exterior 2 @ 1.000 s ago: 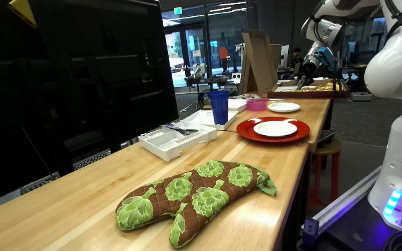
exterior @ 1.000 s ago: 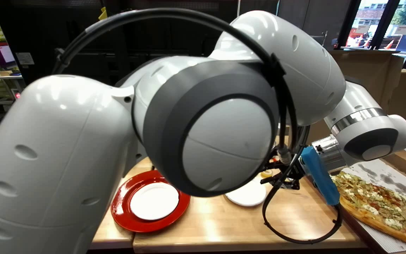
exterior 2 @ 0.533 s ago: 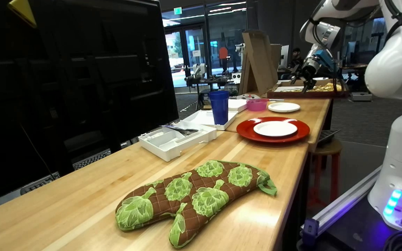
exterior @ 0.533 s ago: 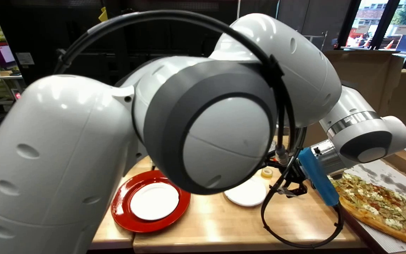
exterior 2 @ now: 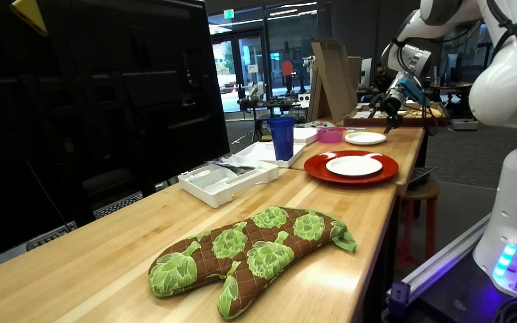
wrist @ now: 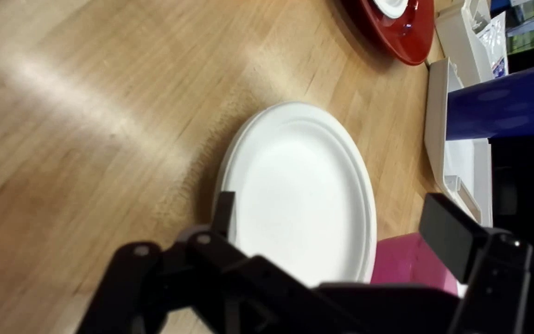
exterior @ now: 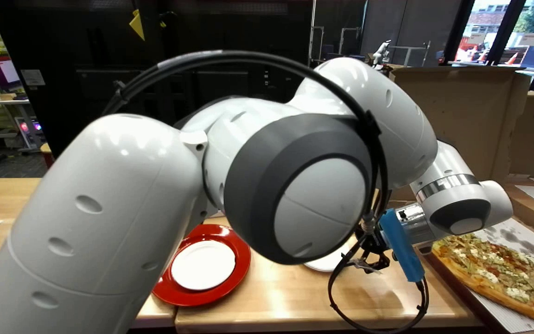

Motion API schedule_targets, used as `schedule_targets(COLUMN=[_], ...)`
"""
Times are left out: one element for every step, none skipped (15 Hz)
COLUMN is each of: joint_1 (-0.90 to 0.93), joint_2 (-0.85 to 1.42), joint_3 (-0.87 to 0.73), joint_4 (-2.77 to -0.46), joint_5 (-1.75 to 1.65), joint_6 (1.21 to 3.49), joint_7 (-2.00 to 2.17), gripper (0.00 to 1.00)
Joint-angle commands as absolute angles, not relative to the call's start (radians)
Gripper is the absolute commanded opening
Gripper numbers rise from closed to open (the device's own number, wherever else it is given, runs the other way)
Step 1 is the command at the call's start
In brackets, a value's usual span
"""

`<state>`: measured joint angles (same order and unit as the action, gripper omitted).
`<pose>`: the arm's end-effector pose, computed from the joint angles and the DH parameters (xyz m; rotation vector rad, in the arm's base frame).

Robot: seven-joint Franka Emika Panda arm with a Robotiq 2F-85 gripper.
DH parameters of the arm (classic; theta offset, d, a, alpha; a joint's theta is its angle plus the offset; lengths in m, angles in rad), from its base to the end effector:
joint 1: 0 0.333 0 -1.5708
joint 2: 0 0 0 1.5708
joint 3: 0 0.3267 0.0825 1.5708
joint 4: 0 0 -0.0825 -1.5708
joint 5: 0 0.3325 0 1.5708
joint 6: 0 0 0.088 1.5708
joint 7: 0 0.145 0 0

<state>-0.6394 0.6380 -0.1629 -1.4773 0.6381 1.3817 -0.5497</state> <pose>0.4748 -0.3330 0.2994 -2.2310 0.4263 0.2549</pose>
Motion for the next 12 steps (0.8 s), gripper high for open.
schedule_targets(joint_1=[-0.651, -0.654, -0.658, -0.662, -0.665, -0.669, -0.672, -0.674, -0.675, -0.676, -0.676, -0.677], joint_2=[0.667, 0.672, 0.675, 0.678, 0.680, 0.682, 0.684, 0.686, 0.688, 0.691, 0.695, 0.699], joint_3=[-0.156, -0.157, -0.157, -0.157, -0.157, -0.156, -0.155, -0.154, -0.153, -0.151, -0.149, -0.147], joint_4=[-1.450, -1.449, -1.449, -1.447, -1.445, -1.443, -1.439, -1.436, -1.434, -1.430, -1.424, -1.419], joint_5=[0.655, 0.655, 0.655, 0.656, 0.657, 0.656, 0.656, 0.657, 0.654, 0.655, 0.657, 0.660], joint_6=[1.364, 1.363, 1.361, 1.358, 1.358, 1.356, 1.353, 1.351, 1.349, 1.347, 1.342, 1.334], joint_7=[-0.504, -0.500, -0.497, -0.493, -0.488, -0.485, -0.483, -0.480, -0.478, -0.475, -0.471, -0.467], gripper=[1.00, 1.00, 1.00, 1.00, 1.00, 1.00, 1.00, 1.00, 1.00, 1.00, 1.00, 1.00])
